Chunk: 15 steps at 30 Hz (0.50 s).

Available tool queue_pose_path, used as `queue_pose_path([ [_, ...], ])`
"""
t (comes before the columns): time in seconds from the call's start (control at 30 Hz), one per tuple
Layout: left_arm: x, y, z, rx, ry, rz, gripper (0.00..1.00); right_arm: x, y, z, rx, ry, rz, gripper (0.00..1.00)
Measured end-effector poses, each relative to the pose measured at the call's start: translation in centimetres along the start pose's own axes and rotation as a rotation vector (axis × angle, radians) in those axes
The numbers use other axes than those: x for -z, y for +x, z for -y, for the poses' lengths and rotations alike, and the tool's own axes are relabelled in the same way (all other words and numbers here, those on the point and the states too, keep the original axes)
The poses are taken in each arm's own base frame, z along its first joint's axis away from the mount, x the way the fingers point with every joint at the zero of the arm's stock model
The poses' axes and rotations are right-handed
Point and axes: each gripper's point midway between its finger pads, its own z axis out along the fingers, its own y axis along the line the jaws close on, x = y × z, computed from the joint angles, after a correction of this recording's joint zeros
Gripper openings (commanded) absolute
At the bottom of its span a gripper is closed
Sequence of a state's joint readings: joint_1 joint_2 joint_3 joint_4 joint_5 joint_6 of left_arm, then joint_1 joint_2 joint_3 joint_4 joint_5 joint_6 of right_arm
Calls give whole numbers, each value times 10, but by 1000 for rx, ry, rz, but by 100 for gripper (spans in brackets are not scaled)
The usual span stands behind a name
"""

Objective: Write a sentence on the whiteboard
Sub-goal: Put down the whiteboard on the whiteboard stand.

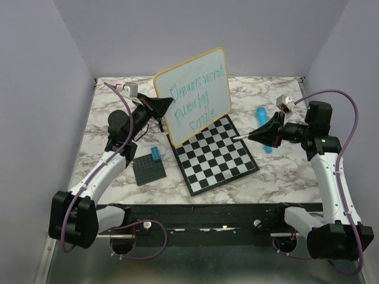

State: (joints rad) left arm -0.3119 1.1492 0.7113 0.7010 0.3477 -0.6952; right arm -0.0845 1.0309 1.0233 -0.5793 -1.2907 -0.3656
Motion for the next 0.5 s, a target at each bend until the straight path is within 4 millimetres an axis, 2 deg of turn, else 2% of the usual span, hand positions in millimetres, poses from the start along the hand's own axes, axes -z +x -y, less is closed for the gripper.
queue_pose_path([
  [0.27,-15,-58,-31,-81,83,-13,0,0,0,-1,6,-9,3,1],
  [0.5,-20,-92,-59,-100,205,-44,0,0,1,-2,2,-13,0,1],
])
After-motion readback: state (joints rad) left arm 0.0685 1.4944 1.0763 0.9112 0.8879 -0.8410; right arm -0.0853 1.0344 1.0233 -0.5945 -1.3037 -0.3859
